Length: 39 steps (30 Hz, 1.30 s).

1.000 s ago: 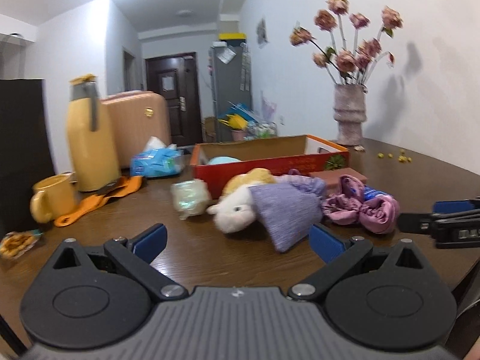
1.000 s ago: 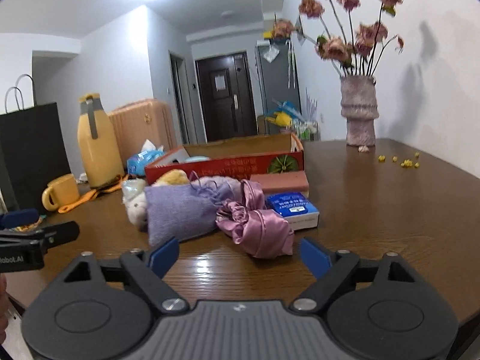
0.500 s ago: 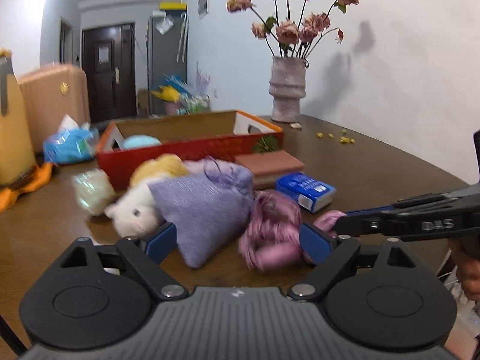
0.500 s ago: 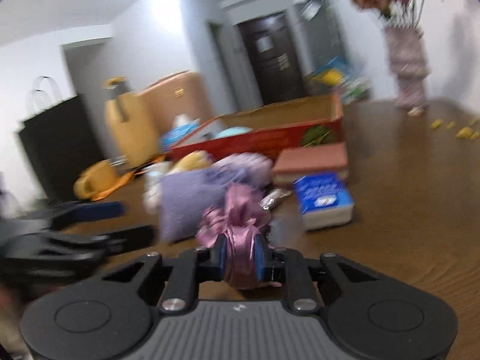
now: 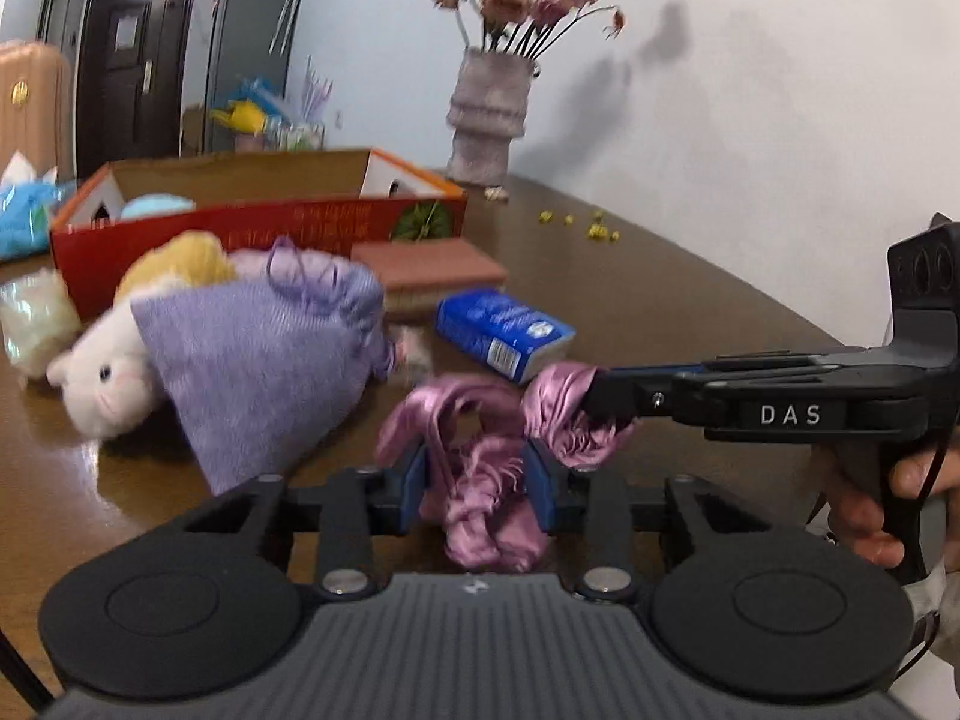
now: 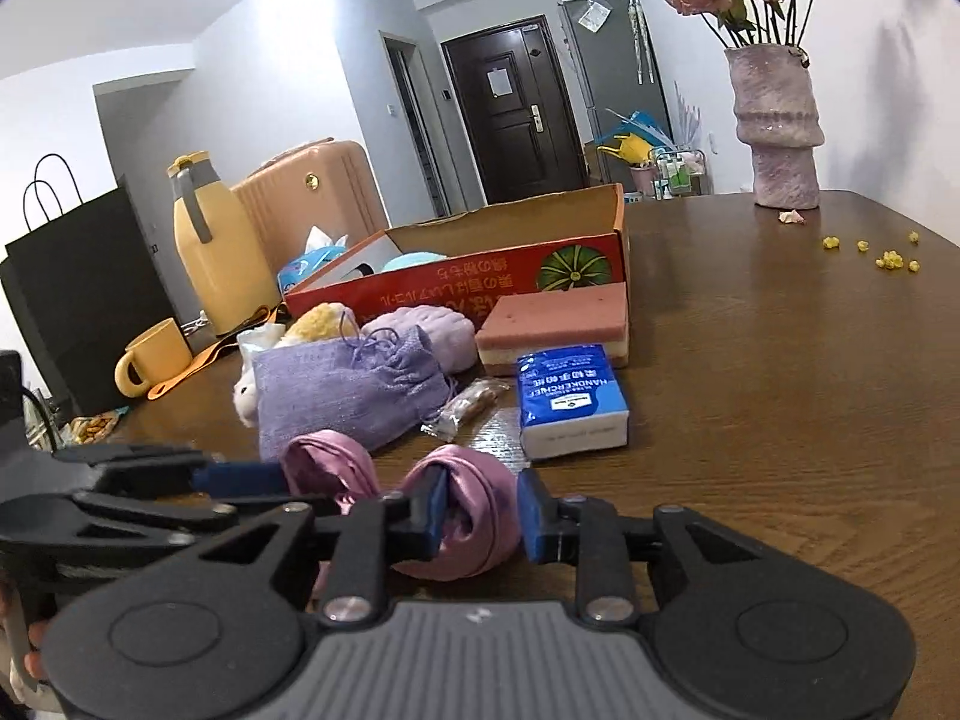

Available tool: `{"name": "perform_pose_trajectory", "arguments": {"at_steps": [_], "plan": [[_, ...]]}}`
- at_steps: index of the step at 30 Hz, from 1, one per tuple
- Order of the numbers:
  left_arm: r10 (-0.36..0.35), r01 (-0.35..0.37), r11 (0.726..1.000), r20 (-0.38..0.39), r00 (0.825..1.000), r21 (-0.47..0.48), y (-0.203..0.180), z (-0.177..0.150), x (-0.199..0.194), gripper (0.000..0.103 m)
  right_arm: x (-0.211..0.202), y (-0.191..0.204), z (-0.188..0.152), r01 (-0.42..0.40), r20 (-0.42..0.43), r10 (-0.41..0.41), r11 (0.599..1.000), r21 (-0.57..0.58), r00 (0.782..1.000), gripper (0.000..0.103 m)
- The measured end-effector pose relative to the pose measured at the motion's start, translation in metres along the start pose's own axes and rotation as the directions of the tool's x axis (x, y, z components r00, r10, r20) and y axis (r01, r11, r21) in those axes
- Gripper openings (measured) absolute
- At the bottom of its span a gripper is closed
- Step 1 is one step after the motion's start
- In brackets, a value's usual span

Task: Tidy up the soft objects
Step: 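Close the right gripper on the pink satin bow while the left gripper grasps it too, then carry the pink satin bow with both grippers over the cardboard box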

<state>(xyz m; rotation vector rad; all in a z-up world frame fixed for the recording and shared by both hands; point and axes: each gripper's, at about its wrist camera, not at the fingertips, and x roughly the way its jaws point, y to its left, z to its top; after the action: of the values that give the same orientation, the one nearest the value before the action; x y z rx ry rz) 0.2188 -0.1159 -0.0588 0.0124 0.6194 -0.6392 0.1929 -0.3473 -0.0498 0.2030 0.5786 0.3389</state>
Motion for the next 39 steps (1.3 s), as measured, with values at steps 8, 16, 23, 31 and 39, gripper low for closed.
{"name": "perform_pose_trajectory", "arguments": {"at_steps": [8,16,23,31,39], "plan": [[-0.026,0.025,0.998,-0.008,1.0,-0.059,0.007,-0.004,0.002,0.018,0.008,0.0,0.003,-0.034,-0.015,0.035,0.998,0.046,0.999,0.026],[0.011,-0.01,0.999,0.014,1.0,-0.036,-0.004,-0.002,-0.022,0.016,0.004,0.018,-0.002,-0.025,-0.021,0.026,0.999,0.026,0.999,0.009],[0.041,-0.037,0.999,0.109,0.993,-0.036,-0.006,0.012,-0.064,0.016,-0.025,0.038,0.006,-0.074,0.054,0.073,0.997,0.006,0.996,0.006],[0.078,-0.086,0.996,0.231,0.97,0.024,0.045,0.122,-0.066,0.016,0.001,0.056,0.101,-0.106,0.164,0.115,0.992,-0.062,0.98,0.004],[0.163,-0.162,0.986,0.063,0.985,-0.03,0.149,0.197,0.032,0.016,0.156,0.056,0.203,-0.063,0.034,0.065,0.996,-0.056,0.997,0.004]]}}
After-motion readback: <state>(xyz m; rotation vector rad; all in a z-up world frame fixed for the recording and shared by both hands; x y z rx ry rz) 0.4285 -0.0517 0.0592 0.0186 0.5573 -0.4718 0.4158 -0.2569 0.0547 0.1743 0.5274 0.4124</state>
